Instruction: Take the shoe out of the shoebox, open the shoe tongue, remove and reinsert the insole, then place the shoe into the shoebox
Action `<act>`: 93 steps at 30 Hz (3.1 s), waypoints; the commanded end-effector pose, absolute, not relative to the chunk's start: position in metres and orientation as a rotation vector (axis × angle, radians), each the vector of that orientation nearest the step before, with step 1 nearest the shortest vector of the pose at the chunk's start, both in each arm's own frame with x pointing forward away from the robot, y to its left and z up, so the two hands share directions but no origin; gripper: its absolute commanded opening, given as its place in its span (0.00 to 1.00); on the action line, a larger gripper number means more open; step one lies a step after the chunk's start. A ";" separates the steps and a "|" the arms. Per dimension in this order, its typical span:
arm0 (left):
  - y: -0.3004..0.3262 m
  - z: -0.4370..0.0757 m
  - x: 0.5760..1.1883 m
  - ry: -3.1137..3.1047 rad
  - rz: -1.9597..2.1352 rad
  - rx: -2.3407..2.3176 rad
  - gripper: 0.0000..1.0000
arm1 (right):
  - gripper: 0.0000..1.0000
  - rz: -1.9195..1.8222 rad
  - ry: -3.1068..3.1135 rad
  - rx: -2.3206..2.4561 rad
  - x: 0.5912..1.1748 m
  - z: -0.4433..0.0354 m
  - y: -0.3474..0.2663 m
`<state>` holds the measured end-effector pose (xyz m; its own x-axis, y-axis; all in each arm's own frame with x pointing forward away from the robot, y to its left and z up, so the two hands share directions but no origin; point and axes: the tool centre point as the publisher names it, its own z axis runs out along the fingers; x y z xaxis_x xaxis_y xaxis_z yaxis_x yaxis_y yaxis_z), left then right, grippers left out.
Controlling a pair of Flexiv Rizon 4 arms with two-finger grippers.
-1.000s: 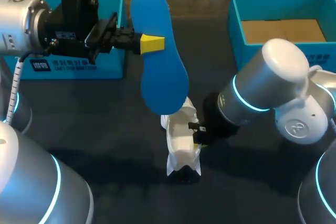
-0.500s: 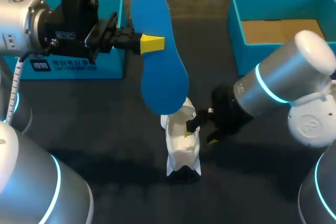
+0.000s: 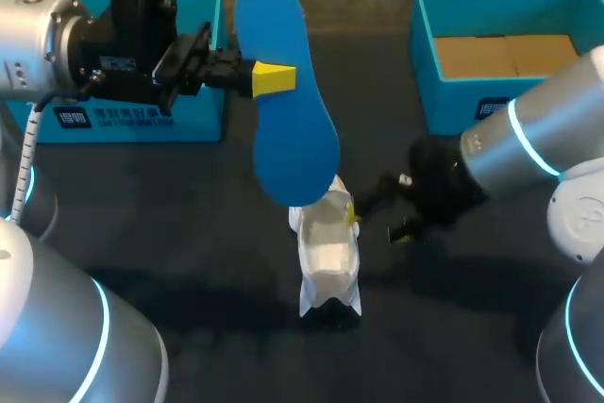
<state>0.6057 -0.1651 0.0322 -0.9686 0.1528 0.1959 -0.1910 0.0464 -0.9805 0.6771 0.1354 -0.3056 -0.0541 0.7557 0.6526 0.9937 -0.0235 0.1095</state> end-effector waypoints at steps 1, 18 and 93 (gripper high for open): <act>-0.167 0.031 0.606 -2.073 2.015 0.037 0.00 | 1.00 -0.923 -1.802 -1.780 0.669 -0.287 0.111; -0.176 0.049 0.681 -2.308 2.352 -0.644 0.00 | 1.00 -1.042 -1.725 -1.628 0.696 -0.241 0.093; -0.192 -0.113 0.746 -2.224 2.514 -2.922 0.00 | 1.00 -1.294 -1.412 -1.436 0.776 -0.170 0.079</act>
